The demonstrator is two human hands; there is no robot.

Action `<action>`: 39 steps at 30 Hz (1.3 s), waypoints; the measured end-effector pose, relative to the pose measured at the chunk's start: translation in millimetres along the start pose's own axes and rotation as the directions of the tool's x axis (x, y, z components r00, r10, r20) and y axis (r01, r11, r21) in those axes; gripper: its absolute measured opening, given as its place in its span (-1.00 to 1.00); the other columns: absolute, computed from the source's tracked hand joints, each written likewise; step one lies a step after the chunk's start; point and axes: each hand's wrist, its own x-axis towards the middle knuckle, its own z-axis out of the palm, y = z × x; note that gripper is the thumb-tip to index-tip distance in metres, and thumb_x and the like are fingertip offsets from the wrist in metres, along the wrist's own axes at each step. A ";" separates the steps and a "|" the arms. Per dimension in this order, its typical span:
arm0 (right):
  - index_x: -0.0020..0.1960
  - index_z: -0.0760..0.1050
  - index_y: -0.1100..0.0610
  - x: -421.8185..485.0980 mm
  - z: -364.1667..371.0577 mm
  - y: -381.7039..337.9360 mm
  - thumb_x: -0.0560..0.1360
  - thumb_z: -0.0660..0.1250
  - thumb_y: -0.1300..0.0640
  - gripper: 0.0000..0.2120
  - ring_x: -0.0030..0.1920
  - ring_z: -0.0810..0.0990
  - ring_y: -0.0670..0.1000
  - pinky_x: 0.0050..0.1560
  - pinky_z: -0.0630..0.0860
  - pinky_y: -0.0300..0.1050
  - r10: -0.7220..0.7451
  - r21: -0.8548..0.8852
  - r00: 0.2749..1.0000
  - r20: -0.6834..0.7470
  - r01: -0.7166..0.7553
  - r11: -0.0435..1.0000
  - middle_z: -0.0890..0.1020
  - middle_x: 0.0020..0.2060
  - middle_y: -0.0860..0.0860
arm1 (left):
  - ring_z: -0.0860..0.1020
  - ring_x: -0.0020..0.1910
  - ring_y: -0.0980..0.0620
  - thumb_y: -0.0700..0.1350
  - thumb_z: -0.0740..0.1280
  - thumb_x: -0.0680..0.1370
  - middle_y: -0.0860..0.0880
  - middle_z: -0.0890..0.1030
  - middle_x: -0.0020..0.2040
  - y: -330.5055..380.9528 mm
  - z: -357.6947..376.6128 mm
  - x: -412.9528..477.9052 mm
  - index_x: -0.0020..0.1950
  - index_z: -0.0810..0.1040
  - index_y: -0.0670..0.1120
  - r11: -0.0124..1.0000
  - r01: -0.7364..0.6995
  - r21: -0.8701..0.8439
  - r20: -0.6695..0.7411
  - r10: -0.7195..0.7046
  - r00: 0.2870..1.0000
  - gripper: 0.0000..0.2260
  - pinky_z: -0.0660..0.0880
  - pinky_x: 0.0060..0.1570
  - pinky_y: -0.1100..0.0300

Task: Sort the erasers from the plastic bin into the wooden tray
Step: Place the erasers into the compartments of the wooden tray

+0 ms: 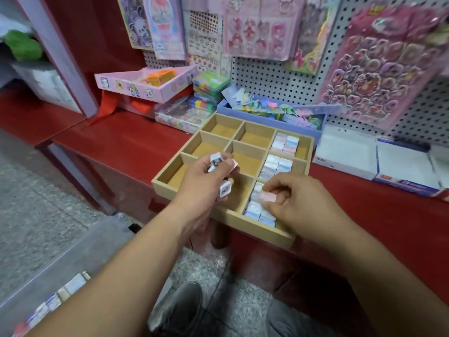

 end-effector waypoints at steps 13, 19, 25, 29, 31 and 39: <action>-0.18 0.61 -0.04 13.9 19.4 -5.0 0.51 0.46 -0.08 -0.84 -0.11 0.43 -0.14 -0.14 0.38 -0.17 0.000 -0.295 0.996 0.087 0.025 0.955 0.45 -0.17 -0.17 | 0.54 -0.30 0.08 -0.14 0.41 0.60 -0.21 0.70 0.06 -5.1 -14.8 14.4 0.12 0.64 -0.12 0.974 0.003 0.226 0.077 -0.021 0.997 -0.87 0.47 -0.34 0.30; -0.25 0.58 -0.02 16.3 25.9 -4.0 0.49 0.47 -0.05 -0.80 -0.25 0.47 -0.17 -0.29 0.39 -0.19 0.085 -0.332 0.994 0.067 -0.058 0.941 0.53 -0.35 -0.17 | 0.54 -0.32 0.17 -0.14 0.42 0.59 -0.18 0.71 0.04 -2.6 -16.9 12.4 0.13 0.66 -0.14 0.973 0.026 0.229 0.126 -0.056 0.990 -0.85 0.46 -0.34 0.37; -0.21 0.66 -0.04 19.5 18.1 -0.6 0.43 0.55 -0.04 -0.87 -0.25 0.58 -0.19 -0.16 0.56 -0.17 0.138 -0.252 0.982 0.126 -0.103 0.962 0.64 -0.32 -0.18 | 0.52 -0.34 0.17 -0.17 0.42 0.59 -0.30 0.66 0.10 -2.4 -19.4 10.6 0.15 0.66 -0.21 0.966 0.050 0.255 0.157 -0.093 0.983 -0.83 0.47 -0.34 0.38; -0.02 0.64 -0.12 17.6 11.5 -3.1 0.43 0.57 0.05 -0.83 -0.18 0.57 -0.20 -0.19 0.46 -0.36 0.011 -0.009 1.000 -0.028 -0.011 1.000 0.65 -0.21 -0.19 | 0.50 -0.35 0.13 -0.16 0.42 0.59 -0.24 0.66 -0.09 -2.8 -20.5 12.4 0.13 0.66 -0.22 0.965 0.064 0.253 0.190 -0.115 0.975 -0.83 0.45 -0.36 0.36; 0.06 0.63 -0.17 17.4 12.3 -7.7 0.43 0.56 0.06 -0.74 -0.14 0.56 -0.14 -0.15 0.45 -0.34 -0.093 0.058 0.990 -0.105 0.100 0.993 0.63 -0.14 -0.20 | 0.50 -0.30 0.07 -0.16 0.42 0.59 -0.12 0.61 -0.16 -2.1 -20.1 13.2 0.11 0.67 -0.22 0.966 0.057 0.254 0.229 -0.117 0.966 -0.83 0.45 -0.34 0.32; 0.05 0.65 -0.11 21.7 18.3 -4.3 0.45 0.55 0.11 -0.77 -0.15 0.59 -0.10 -0.14 0.40 -0.41 -0.252 0.063 0.957 -0.142 0.263 0.963 0.59 -0.10 -0.22 | 0.38 -0.36 0.01 -0.20 0.38 0.61 -0.19 0.44 -0.25 -0.8 -14.6 13.1 0.03 0.64 -0.28 0.973 0.061 0.223 0.340 -0.137 0.931 -0.86 0.32 -0.42 0.27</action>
